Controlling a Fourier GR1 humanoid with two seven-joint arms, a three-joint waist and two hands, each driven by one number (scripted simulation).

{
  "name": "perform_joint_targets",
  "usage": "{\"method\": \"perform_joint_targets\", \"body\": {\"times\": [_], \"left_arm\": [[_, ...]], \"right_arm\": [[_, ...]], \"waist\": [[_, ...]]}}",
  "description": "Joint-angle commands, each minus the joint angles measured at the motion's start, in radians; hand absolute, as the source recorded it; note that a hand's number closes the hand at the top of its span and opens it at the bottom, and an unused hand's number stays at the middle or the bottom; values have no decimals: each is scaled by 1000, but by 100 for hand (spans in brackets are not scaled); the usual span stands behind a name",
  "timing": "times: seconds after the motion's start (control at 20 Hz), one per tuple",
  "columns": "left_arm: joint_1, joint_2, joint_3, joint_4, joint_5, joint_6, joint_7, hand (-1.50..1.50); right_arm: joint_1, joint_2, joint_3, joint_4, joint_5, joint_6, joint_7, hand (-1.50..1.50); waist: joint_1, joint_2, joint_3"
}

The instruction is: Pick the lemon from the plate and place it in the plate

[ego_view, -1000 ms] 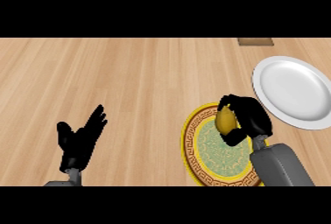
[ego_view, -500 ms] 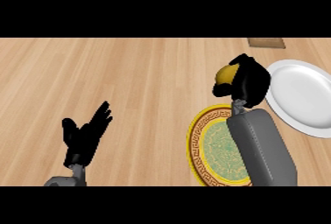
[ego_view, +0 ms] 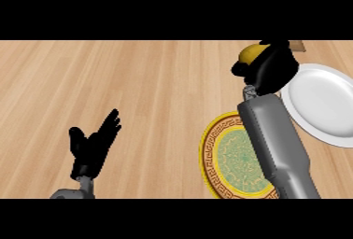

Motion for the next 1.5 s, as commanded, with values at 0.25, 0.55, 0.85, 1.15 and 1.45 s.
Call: {"method": "perform_joint_targets", "body": {"times": [0.25, 0.55, 0.85, 1.15, 1.45], "left_arm": [[10, 0, 9, -2, -6, 23, 45, 0], [43, 8, 11, -32, -7, 18, 28, 0], [37, 24, 44, 14, 9, -6, -12, 0], [43, 12, 33, -7, 9, -5, 16, 0], [10, 10, 42, 16, 18, -9, 26, 0]], "right_arm": [[38, 8, -123, 44, 165, -321, 171, 150], [78, -75, -324, 116, 210, -448, 81, 150], [42, -232, -424, 267, 37, -530, -75, 150], [35, -333, -437, 445, -175, -660, -248, 150], [51, -425, -495, 578, -410, -399, -342, -150]], "waist": [[-46, -8, -1], [-50, -6, -1], [-49, -6, -1], [-46, -7, 0], [-50, -4, 2]]}}
